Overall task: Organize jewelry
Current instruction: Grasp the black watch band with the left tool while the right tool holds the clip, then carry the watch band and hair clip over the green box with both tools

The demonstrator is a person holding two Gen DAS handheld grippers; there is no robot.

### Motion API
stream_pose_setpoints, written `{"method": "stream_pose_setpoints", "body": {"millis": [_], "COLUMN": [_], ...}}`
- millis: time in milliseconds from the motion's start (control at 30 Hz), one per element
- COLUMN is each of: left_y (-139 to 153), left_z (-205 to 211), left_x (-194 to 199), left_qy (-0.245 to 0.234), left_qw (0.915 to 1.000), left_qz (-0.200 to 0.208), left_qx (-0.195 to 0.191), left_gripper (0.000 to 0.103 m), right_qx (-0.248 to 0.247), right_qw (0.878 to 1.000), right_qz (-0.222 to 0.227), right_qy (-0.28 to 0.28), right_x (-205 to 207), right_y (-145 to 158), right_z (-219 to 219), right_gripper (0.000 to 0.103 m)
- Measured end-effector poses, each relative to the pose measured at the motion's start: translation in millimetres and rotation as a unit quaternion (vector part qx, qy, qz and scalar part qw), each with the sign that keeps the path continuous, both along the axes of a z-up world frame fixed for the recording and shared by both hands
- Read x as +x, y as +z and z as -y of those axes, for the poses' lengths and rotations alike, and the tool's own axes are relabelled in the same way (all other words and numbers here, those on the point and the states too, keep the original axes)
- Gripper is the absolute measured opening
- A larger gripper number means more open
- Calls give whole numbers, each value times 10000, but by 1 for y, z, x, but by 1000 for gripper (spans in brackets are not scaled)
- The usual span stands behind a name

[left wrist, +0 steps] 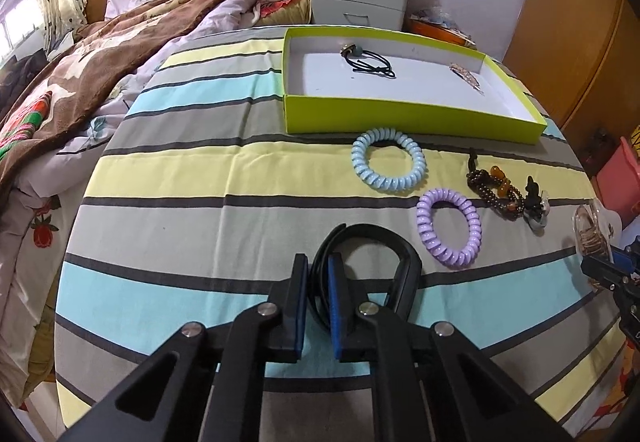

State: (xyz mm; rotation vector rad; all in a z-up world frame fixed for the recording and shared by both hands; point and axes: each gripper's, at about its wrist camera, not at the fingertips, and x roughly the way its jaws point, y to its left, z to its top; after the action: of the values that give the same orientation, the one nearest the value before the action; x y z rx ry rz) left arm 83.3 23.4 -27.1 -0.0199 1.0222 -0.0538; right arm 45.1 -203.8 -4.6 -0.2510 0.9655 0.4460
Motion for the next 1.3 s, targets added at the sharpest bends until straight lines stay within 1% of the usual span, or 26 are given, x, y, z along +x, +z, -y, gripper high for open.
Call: {"method": "stream_pose_setpoints", "body": {"millis": [233,567,833,1000,1200,1300], "left_y": [9,29,50,63,73,76], "left_z": [1,-1,-1,-3,-5,-5], "left_x": [-3,-4,3,12,28,38], "left_qy": [-73,-123,-217,-248,-255,-255], "left_qw": [9998,9992,9981,9973,9966,9963], "left_qz": [111,298,493,609,678,694], "left_qx": [-135,-225,-283,-325,-385,-428], "left_gripper": [10,10,10,10,10,10], "right_qx": [-37,-39,-88,-151,-212,-190], "right_qw": [9999,9997,9991,9984,9982,9984], "right_qz": [94,227,396,513,533,475], "right_qy": [-30,-94,-121,-165,-190,-226], "right_x": [-3,-3,4,17,38,54], "right_y": [7,21,39,51,60,64], "right_z": [-3,-6,-10,-13,-16,-17], "right_gripper": [12,12,12,12,12,12]}}
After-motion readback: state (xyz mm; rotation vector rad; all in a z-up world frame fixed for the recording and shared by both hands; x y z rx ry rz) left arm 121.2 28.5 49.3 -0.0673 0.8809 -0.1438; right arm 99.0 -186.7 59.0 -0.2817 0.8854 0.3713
